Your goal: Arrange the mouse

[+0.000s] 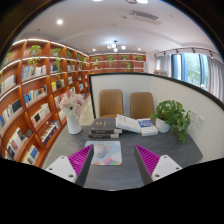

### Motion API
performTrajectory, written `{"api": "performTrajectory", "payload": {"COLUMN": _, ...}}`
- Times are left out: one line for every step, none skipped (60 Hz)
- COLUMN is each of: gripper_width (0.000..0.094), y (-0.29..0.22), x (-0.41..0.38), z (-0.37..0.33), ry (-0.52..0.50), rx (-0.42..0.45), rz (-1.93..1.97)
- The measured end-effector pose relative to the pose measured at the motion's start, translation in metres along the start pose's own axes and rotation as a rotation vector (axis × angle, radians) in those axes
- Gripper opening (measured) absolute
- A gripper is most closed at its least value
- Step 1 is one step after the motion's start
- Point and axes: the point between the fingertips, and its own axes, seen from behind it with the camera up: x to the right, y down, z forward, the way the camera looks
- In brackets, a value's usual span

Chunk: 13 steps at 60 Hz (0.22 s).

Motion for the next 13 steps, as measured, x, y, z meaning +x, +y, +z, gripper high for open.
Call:
{"api": "performTrajectory", "payload": {"gripper_width": 0.0807, "y": 0.002, "x": 0.002, "z": -0.002, "ry": 0.002, "rx": -0.002, "rz": 0.001}}
{"api": "performTrajectory", "payload": {"gripper_width": 0.0806, "y": 0.003, "x": 0.003, "z": -0.004, "ry": 0.003, "rx": -0.003, "rz": 0.0}}
{"api": "performTrajectory", "payload": {"gripper_width": 0.0808, "y": 0.005, "x": 0.004, "z": -0.005, "ry": 0.004, "rx": -0.004, "rz": 0.0}}
{"api": "performTrajectory", "payload": {"gripper_width": 0.0807, "y": 0.005, "x": 0.005, "z": -0.007, "ry": 0.005, "rx": -0.005, "rz": 0.001}}
{"api": "performTrajectory", "payload": {"gripper_width": 0.0808, "y": 0.006, "x": 0.006, "z": -0.008, "ry": 0.006, "rx": -0.004, "rz": 0.003}}
{"api": "performTrajectory", "payload": {"gripper_width": 0.0806, "y": 0.007, "x": 0.007, "z": -0.01, "ry": 0.007, "rx": -0.001, "rz": 0.005}}
{"api": "performTrajectory", "payload": {"gripper_width": 0.0806, "y": 0.006, "x": 0.008, "z": -0.012, "ry": 0.007, "rx": 0.003, "rz": 0.008}}
{"api": "performTrajectory", "payload": {"gripper_width": 0.081, "y": 0.006, "x": 0.008, "z": -0.013, "ry": 0.007, "rx": 0.005, "rz": 0.01}}
{"api": "performTrajectory", "payload": {"gripper_width": 0.081, "y": 0.006, "x": 0.009, "z": -0.014, "ry": 0.007, "rx": 0.007, "rz": 0.012}}
{"api": "performTrajectory", "payload": {"gripper_width": 0.0809, "y": 0.007, "x": 0.01, "z": -0.016, "ry": 0.007, "rx": 0.008, "rz": 0.013}}
{"api": "performTrajectory", "payload": {"gripper_width": 0.0809, "y": 0.006, "x": 0.01, "z": -0.017, "ry": 0.007, "rx": 0.01, "rz": 0.015}}
{"api": "performTrajectory", "payload": {"gripper_width": 0.0807, "y": 0.006, "x": 0.011, "z": -0.018, "ry": 0.007, "rx": 0.011, "rz": 0.016}}
{"api": "performTrajectory", "payload": {"gripper_width": 0.0808, "y": 0.006, "x": 0.012, "z": -0.02, "ry": 0.006, "rx": 0.012, "rz": 0.017}}
